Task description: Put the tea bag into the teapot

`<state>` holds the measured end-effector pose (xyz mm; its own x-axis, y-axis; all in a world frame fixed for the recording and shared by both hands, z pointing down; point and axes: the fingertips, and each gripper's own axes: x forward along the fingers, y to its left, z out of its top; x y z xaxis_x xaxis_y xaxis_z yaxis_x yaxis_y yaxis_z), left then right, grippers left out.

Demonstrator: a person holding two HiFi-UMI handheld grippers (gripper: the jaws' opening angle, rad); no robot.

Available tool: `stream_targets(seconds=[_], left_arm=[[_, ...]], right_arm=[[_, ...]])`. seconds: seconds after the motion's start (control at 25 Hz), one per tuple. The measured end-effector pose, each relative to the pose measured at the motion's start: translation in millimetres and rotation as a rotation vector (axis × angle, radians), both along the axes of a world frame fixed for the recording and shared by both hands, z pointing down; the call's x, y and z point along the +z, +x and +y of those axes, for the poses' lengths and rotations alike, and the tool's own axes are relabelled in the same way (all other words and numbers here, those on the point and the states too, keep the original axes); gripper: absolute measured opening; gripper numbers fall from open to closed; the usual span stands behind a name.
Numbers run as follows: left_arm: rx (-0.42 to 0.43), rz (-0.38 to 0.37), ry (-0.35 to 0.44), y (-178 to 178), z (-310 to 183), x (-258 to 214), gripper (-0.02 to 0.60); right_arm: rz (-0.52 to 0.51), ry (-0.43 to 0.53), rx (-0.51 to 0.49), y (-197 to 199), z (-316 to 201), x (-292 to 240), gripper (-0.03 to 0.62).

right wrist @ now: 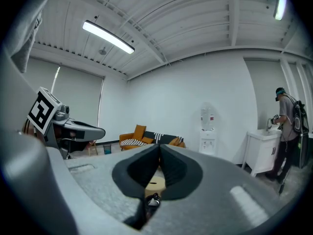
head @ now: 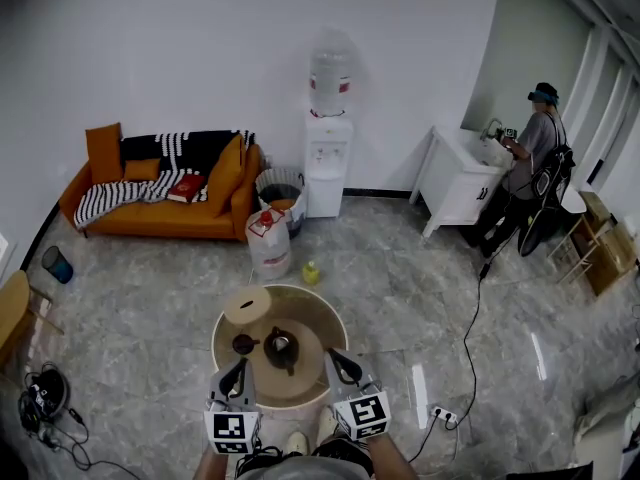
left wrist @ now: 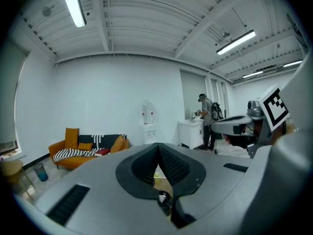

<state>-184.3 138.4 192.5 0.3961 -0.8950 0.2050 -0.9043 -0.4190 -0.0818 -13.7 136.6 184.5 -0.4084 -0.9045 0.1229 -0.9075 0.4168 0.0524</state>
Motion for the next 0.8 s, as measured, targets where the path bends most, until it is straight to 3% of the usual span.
stream_targets(seconds=[0.8], left_arm=[[0.003,0.005,-0.002,-1.9,3.1,0.7,0.015]], right_arm=[[-0.006,-0.011,0.005,-3.4,4.0,2.0,0.000]])
